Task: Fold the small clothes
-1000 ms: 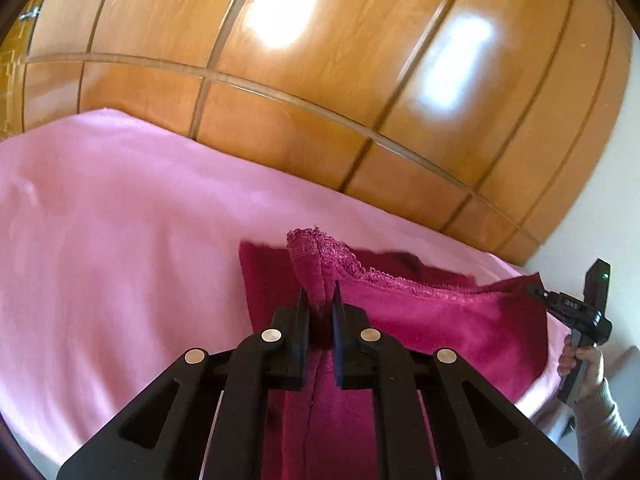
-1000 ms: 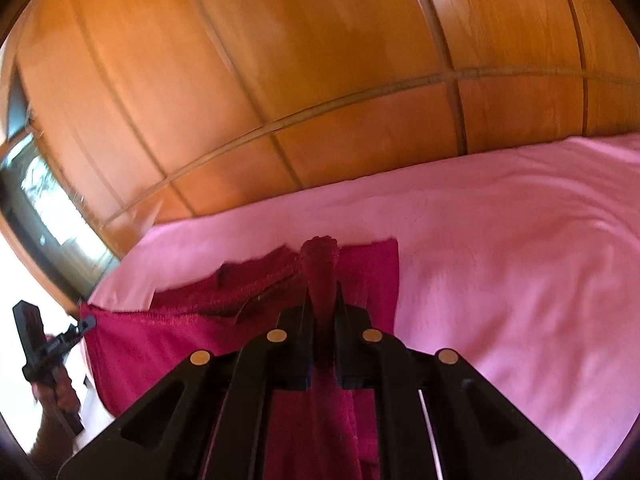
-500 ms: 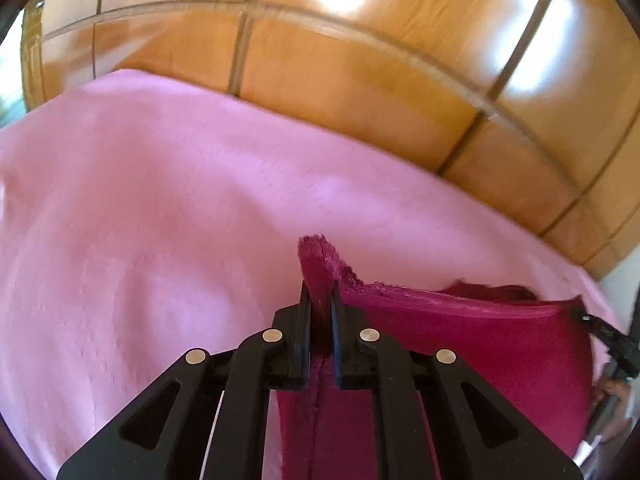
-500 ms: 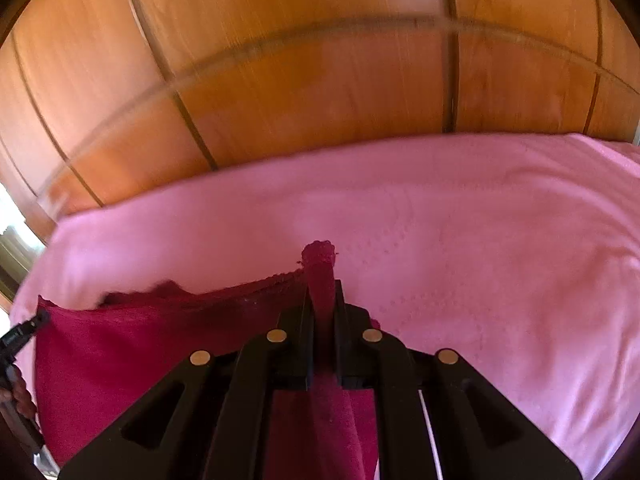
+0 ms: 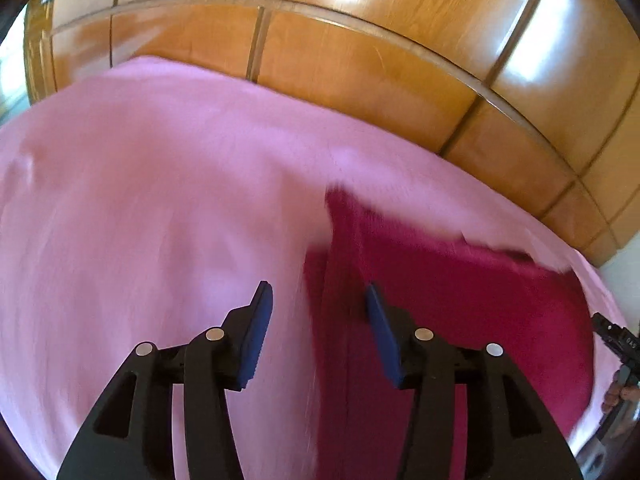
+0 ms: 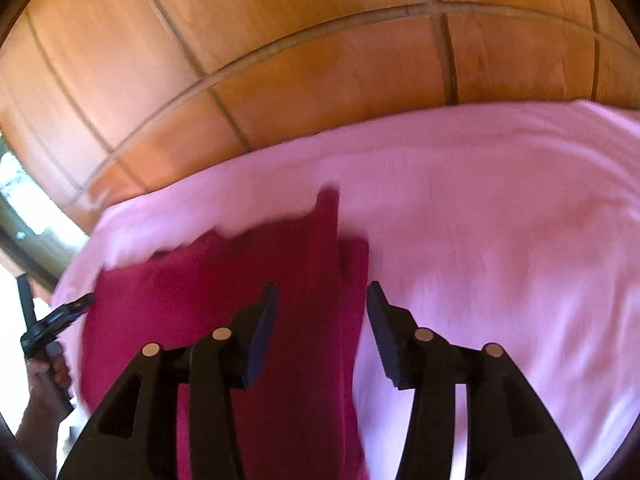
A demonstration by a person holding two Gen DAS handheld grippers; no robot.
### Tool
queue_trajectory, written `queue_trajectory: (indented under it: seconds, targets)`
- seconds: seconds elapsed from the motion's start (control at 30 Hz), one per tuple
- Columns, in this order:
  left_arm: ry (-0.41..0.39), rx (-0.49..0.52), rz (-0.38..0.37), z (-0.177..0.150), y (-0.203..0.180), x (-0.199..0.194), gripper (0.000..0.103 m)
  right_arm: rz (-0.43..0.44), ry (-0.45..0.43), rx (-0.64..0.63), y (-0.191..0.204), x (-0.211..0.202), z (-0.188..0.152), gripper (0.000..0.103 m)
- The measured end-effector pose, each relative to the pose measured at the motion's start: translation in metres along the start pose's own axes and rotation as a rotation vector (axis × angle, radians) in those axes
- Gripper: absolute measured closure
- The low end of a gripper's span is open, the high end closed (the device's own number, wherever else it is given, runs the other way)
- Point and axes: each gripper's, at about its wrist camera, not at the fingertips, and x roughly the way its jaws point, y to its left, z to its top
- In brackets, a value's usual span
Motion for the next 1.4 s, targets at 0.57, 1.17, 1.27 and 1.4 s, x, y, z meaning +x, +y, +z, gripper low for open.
queue_trajectory:
  seconds: [0.57,1.17,1.27,1.4]
  targets:
    - [0.07,-0.049,-0.212,-0.109,0.024,-0.06,0.097,0.089,0.024,0.026,0.004,-0.061,-0.096,0.093]
    - [0.05,0.006,-0.121,-0.111,0.022,-0.093,0.083,-0.01,0.006,-0.058,0.027,-0.086,-0.111,0.053]
    - [0.018,-0.011,-0.106,-0.094,0.021,-0.086,0.064,-0.012,-0.036,-0.064,0.035,-0.073,-0.085,0.039]
    - [0.008,-0.047,-0.119,-0.065,0.023,-0.066,0.063,-0.051,-0.014,-0.047,0.036,-0.032,-0.053,0.039]
